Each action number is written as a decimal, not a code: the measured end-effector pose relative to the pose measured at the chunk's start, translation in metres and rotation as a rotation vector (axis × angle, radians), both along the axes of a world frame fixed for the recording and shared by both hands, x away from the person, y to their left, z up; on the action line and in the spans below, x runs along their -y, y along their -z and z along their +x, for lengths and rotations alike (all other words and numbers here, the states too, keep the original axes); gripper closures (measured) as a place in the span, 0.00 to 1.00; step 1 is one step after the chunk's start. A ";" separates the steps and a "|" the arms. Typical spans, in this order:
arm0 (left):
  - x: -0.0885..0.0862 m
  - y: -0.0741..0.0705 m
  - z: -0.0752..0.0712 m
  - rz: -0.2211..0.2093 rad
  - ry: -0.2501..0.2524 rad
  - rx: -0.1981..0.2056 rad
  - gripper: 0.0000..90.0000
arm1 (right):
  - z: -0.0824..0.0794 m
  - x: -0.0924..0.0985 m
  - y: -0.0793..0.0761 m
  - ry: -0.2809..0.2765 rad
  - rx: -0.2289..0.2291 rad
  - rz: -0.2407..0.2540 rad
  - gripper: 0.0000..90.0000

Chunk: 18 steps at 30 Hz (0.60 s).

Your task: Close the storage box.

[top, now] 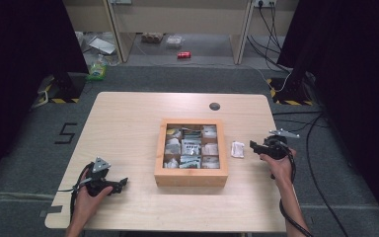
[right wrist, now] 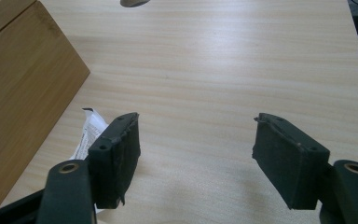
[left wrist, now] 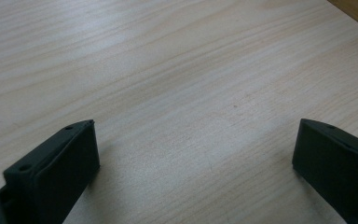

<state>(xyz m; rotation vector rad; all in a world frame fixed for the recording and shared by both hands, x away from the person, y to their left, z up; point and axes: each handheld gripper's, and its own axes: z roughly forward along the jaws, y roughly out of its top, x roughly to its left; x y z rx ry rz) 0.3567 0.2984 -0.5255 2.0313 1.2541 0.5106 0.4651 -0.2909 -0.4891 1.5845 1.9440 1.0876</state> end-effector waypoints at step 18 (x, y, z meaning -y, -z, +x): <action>0.000 0.000 0.000 0.001 0.001 -0.001 0.00 | 0.003 -0.003 0.024 -0.042 -0.030 -0.132 0.23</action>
